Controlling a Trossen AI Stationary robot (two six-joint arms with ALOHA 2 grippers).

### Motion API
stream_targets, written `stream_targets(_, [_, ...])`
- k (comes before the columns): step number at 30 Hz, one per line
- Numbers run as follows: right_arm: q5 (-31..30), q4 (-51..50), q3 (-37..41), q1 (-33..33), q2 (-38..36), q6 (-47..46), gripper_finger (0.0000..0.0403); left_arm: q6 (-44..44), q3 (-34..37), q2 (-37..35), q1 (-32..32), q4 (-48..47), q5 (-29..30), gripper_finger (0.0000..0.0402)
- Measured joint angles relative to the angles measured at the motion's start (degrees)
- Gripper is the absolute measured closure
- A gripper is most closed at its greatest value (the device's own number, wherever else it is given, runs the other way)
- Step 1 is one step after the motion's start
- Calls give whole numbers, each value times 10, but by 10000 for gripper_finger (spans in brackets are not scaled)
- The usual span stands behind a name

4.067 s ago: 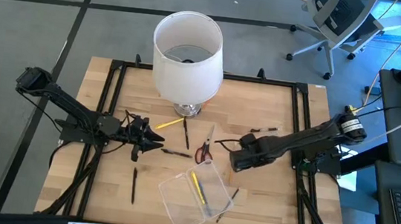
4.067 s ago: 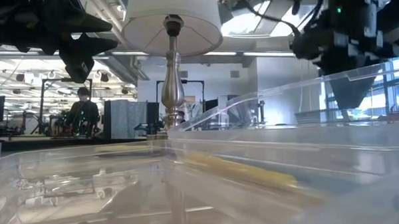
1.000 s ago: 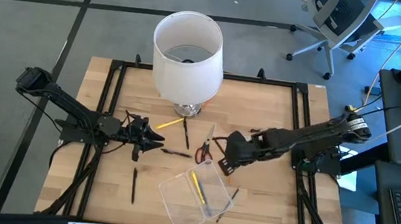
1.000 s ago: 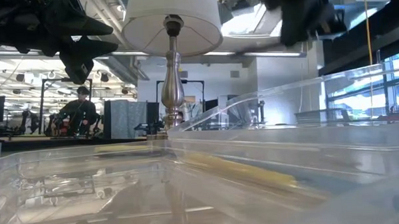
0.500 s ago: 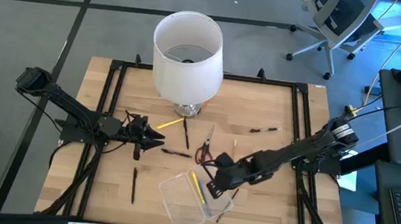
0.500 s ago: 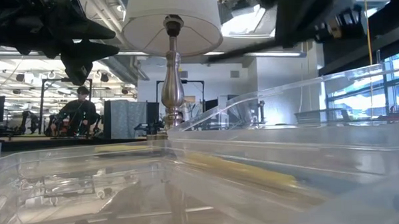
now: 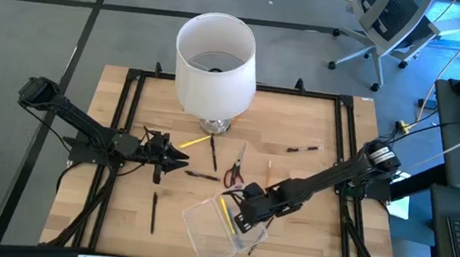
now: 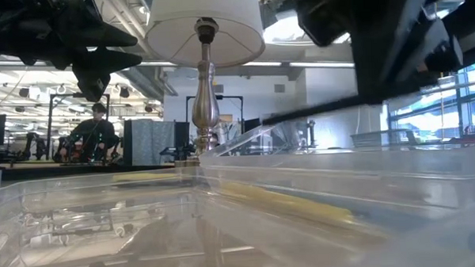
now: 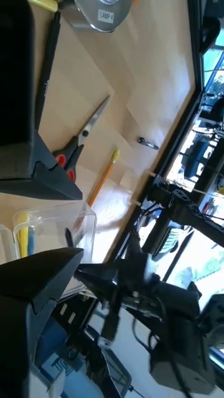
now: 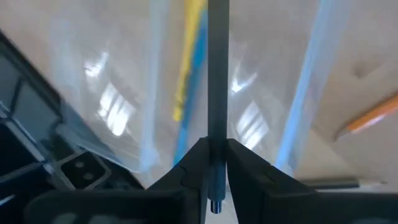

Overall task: Pick & place school supplies into a supply box
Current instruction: Put the top right black pen into the transparent supply box

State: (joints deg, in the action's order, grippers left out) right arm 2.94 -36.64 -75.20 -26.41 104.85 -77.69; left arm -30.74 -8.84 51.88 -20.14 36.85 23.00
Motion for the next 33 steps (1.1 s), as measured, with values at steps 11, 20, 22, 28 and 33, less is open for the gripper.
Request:
stream_targets(11, [38,-10,0,0,47,0,346,0,0,0,0,-4,0,274])
stream_targets(20, [82,-8,0,0,62,1,346,0,0,0,0,-6,-1,274])
stream_targets(22, [82,-9,0,0,62,1,346,0,0,0,0,-7,-1,274])
stream_targets(28, [82,-7,0,0,62,2,346,0,0,0,0,-7,-1,274])
stream_targets(33, [82,-4,0,0,62,3,346,0,0,0,0,-7,-1,274])
